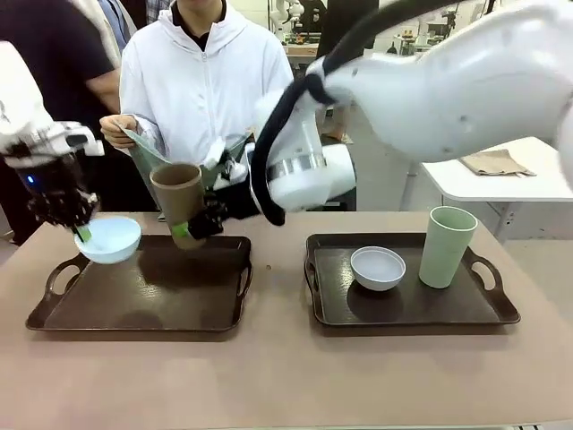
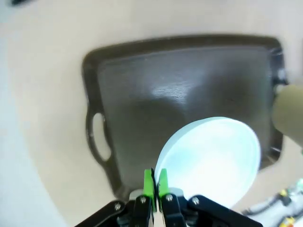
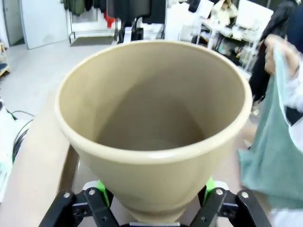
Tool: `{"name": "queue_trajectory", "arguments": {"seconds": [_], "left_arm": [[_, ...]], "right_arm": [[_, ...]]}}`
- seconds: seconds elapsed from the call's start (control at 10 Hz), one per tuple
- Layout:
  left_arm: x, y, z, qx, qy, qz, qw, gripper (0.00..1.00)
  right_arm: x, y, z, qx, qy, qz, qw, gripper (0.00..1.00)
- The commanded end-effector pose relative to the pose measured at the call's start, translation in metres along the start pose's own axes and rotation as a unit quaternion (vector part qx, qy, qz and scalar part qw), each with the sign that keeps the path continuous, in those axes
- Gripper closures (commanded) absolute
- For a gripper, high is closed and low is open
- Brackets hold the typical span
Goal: Set up a tray with a mat and arrange the tableware.
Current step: Pick up the Picnic Bowl and Reusable plastic cup from the Handle tray in front of the human's position and hold them in the air.
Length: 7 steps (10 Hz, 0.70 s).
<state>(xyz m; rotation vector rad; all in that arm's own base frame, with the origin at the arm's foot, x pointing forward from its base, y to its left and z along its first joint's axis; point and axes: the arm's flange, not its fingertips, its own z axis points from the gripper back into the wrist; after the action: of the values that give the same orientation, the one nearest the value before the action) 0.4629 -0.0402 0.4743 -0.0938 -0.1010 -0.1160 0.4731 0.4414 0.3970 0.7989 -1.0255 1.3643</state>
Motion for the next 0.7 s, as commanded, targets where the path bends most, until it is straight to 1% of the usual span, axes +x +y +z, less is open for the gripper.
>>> {"name": "queue_trajectory", "arguments": {"seconds": [0.0, 0.1, 0.2, 0.3, 0.4, 0.5, 0.6], "left_arm": [[-0.023, -0.018, 0.078, 0.026, -0.035, -0.026, 0.999, 1.0], [-0.03, -0.023, 0.104, 0.04, -0.041, -0.028, 0.998, 1.0], [-0.038, -0.027, 0.126, 0.044, -0.046, -0.03, 0.998, 1.0], [-0.046, -0.027, 0.144, 0.051, -0.043, -0.032, 0.997, 1.0], [-0.053, -0.022, 0.156, 0.053, -0.028, -0.024, 0.998, 1.0], [-0.051, -0.017, 0.158, 0.046, -0.019, -0.019, 0.999, 1.0], [-0.056, -0.027, 0.157, 0.044, -0.048, -0.036, 0.997, 1.0]], "right_arm": [[0.049, 0.025, 0.02, -0.015, 0.044, -0.007, 0.999, 0.97], [0.071, 0.033, 0.026, -0.021, 0.068, -0.025, 0.997, 0.97], [0.09, 0.042, 0.033, -0.022, 0.077, -0.02, 0.997, 0.97], [0.105, 0.051, 0.04, -0.027, 0.099, -0.034, 0.994, 0.97], [0.113, 0.059, 0.045, -0.028, 0.111, -0.037, 0.993, 0.97], [0.115, 0.061, 0.05, -0.031, 0.107, -0.035, 0.993, 0.97], [0.114, 0.062, 0.054, -0.023, 0.098, -0.036, 0.994, 0.97]]}}
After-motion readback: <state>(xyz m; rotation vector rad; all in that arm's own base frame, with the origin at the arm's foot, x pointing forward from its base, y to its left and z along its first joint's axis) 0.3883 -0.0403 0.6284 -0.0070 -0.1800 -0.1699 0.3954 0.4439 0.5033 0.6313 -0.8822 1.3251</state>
